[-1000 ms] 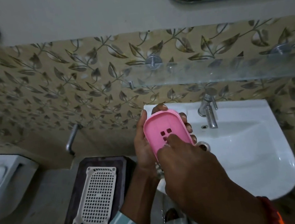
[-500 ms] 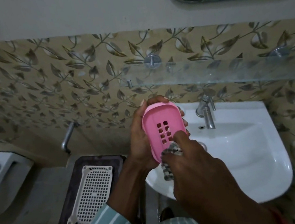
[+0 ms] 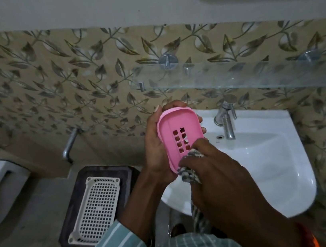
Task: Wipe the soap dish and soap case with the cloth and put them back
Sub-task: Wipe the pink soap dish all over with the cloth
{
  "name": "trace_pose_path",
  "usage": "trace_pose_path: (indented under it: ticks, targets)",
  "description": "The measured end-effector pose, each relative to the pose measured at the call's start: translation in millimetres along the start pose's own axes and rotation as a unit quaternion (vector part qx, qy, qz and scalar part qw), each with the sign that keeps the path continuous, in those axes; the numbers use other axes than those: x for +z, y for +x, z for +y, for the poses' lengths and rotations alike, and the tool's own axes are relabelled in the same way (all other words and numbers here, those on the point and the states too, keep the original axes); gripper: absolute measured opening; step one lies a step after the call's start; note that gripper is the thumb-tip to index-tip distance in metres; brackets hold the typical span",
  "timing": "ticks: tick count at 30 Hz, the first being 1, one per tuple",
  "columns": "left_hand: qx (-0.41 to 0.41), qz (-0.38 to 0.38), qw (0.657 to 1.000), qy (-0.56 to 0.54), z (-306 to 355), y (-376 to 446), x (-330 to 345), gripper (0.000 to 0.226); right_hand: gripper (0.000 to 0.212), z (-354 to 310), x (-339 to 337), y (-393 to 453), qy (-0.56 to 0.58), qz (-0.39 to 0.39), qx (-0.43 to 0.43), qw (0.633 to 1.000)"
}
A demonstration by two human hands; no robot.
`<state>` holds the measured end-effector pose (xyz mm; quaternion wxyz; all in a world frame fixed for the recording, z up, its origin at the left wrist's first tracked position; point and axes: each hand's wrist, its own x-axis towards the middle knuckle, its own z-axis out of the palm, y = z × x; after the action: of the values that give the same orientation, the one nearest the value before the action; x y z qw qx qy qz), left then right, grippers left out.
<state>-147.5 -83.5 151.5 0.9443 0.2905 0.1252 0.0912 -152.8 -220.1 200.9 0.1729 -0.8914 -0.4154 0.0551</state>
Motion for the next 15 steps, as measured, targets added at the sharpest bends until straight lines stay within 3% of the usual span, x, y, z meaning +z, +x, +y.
trace_pose_path:
  ticks: [6, 15]
  targets:
    - [-0.008, 0.041, 0.998, 0.048, -9.4, -2.8, -9.1, 0.047, 0.045, 16.6, -6.4, 21.9, -0.046, 0.018, -0.043, 0.998]
    - [0.037, 0.040, 0.997, 0.052, -6.5, -2.3, -13.8, 0.048, 0.025, 14.1, 0.1, 9.0, 0.027, -0.014, -0.023, 0.999]
